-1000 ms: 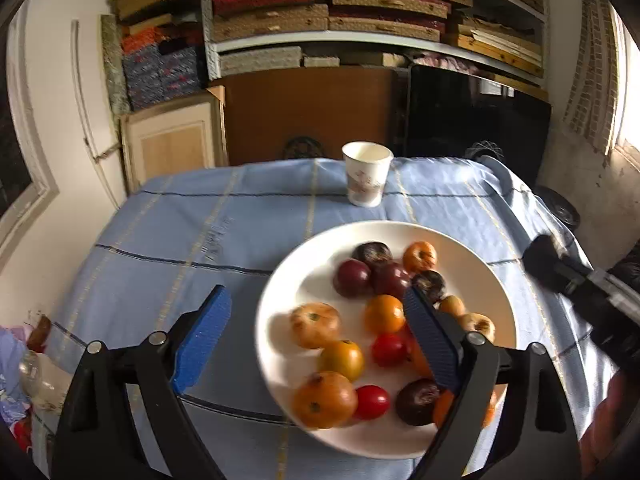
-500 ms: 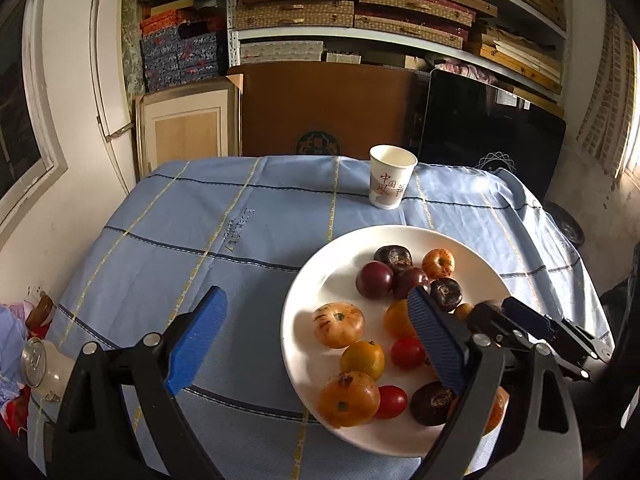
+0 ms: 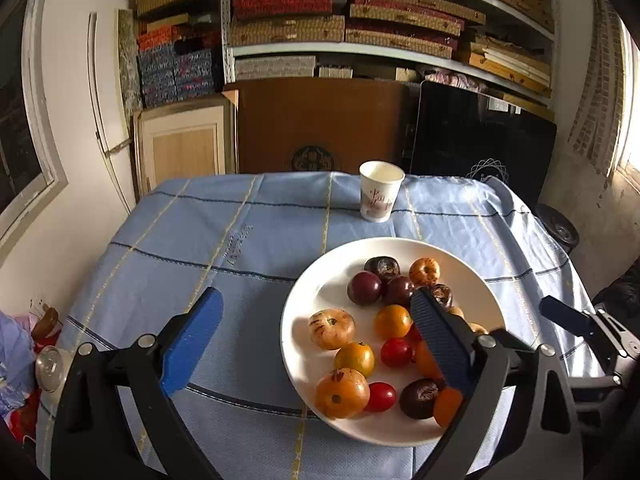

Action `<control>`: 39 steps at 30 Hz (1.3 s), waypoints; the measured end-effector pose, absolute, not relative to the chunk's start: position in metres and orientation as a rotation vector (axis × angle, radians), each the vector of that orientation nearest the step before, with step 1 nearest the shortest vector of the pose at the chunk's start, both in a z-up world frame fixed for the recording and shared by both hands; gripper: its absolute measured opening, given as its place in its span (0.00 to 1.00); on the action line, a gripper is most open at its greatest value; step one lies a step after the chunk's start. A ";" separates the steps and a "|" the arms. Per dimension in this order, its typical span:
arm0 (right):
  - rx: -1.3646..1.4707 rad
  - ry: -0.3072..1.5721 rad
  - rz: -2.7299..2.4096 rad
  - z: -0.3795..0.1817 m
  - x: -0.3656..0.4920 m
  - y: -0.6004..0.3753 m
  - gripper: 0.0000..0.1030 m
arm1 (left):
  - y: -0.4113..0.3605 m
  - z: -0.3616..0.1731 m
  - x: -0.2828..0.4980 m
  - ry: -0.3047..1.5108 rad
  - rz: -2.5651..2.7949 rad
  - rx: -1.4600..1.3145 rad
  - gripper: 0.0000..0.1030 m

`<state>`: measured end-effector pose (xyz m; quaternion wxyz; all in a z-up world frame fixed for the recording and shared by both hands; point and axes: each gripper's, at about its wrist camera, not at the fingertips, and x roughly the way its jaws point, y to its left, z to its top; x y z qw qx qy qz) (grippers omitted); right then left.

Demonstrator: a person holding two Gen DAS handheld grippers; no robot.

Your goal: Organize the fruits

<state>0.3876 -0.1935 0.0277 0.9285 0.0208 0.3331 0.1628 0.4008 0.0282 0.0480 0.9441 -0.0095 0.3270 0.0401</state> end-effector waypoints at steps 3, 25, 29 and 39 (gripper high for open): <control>0.020 0.685 0.346 0.042 0.371 -0.193 0.95 | 0.026 0.057 0.387 0.647 0.081 0.004 0.92; 0.024 0.726 0.335 0.025 0.278 -0.217 0.96 | 0.008 0.063 0.252 0.585 0.038 0.111 0.95; 0.024 0.732 0.337 0.015 0.270 -0.219 0.96 | 0.016 0.039 0.238 0.589 0.026 0.074 0.95; -0.051 0.725 0.298 0.003 0.263 -0.214 0.96 | 0.034 0.008 0.244 0.661 0.039 -0.002 0.95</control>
